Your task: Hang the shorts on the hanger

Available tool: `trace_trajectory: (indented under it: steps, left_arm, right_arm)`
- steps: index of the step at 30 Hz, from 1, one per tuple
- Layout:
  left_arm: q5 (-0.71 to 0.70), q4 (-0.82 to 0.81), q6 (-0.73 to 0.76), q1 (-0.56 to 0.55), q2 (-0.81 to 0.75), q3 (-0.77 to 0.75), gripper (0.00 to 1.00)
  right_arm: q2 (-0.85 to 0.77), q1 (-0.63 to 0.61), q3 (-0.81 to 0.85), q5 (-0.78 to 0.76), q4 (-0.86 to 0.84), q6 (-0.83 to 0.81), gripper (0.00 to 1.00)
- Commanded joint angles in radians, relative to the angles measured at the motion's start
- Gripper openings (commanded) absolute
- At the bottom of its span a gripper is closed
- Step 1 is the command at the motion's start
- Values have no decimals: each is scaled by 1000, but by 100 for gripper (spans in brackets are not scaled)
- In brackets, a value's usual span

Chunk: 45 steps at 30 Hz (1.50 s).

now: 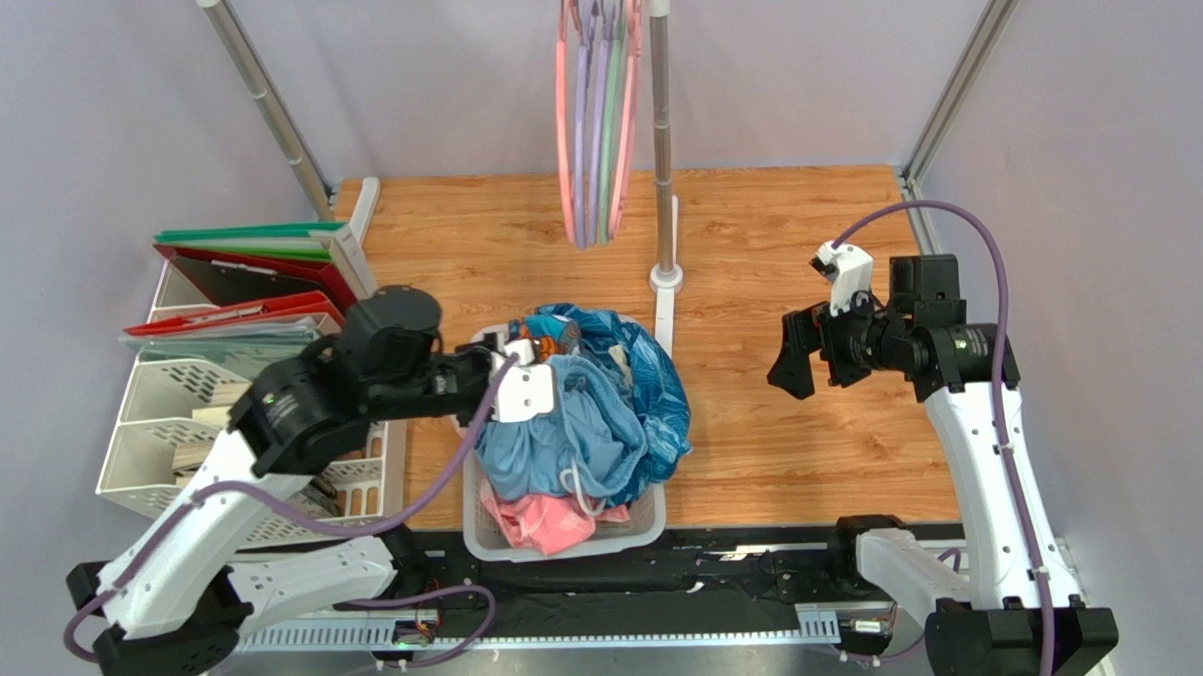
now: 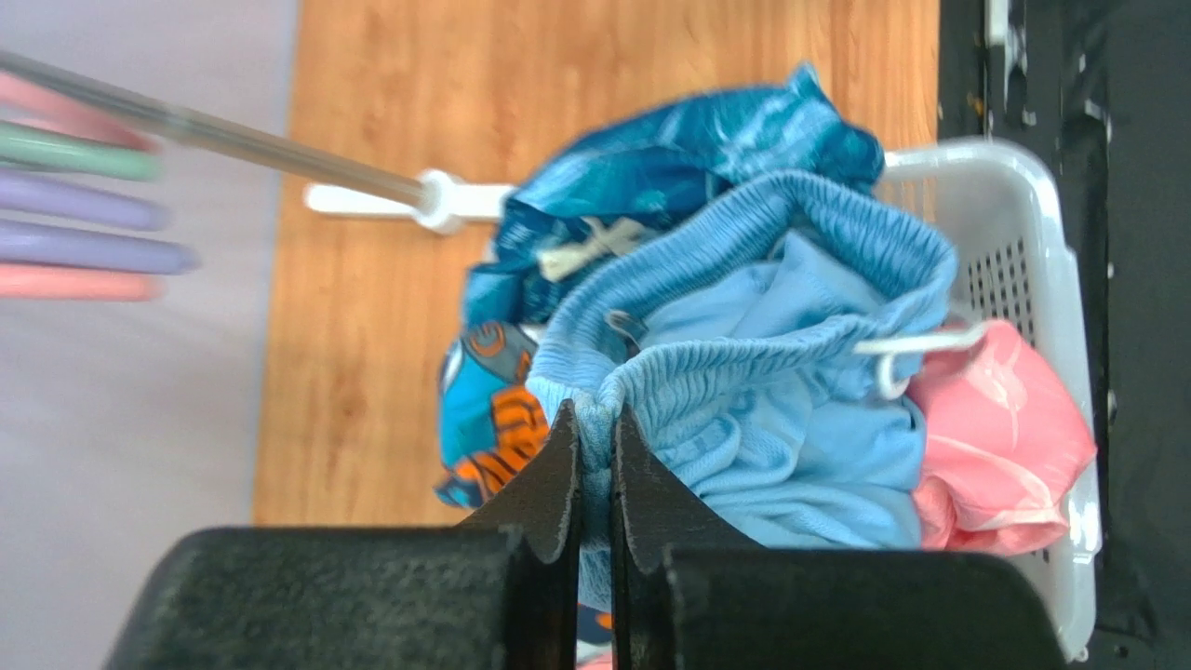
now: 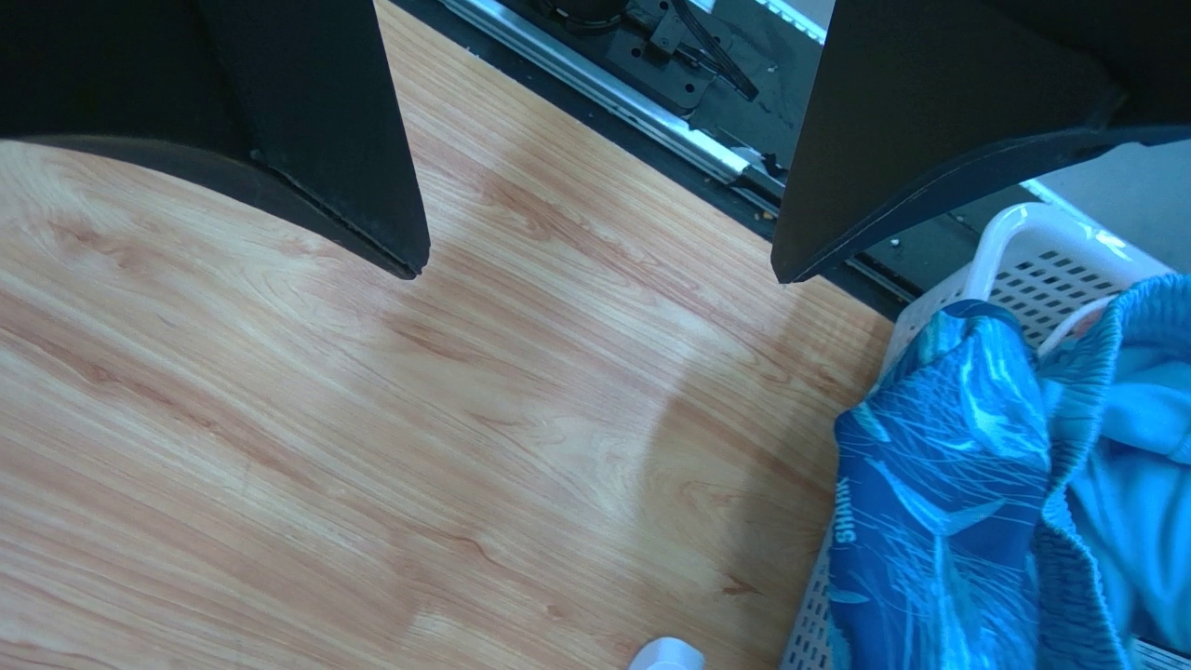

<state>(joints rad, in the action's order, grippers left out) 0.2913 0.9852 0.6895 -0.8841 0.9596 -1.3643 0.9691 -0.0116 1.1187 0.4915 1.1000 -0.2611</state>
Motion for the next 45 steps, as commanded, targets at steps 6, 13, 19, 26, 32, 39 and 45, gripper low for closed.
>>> trace_trajectory:
  steps: [6, 13, 19, 26, 32, 39, 45]
  left_arm:
    - [-14, 67, -119, -4, -33, -303, 0]
    - [-32, 84, -143, -4, 31, -513, 0]
    - [-30, 66, -153, -4, 39, -518, 0]
    - [-53, 52, -150, -4, 54, -561, 0]
    - [-57, 58, -148, -4, 36, -558, 0]
    - [-79, 49, -159, -3, 4, -522, 0]
    - [-182, 29, -171, 4, -22, -526, 0]
  right_arm:
    - [49, -2, 150, 203, -26, -55, 100]
    - [-30, -30, 135, 381, -141, -83, 100]
    - [-174, -366, -5, 268, -420, -52, 100]
    - [-80, -793, -129, 7, -655, -82, 100]
    - [72, -883, -137, -143, -824, -49, 98]
    - [184, -889, -76, -123, -882, 11, 69]
    - [116, -889, 29, -177, -732, 14, 0]
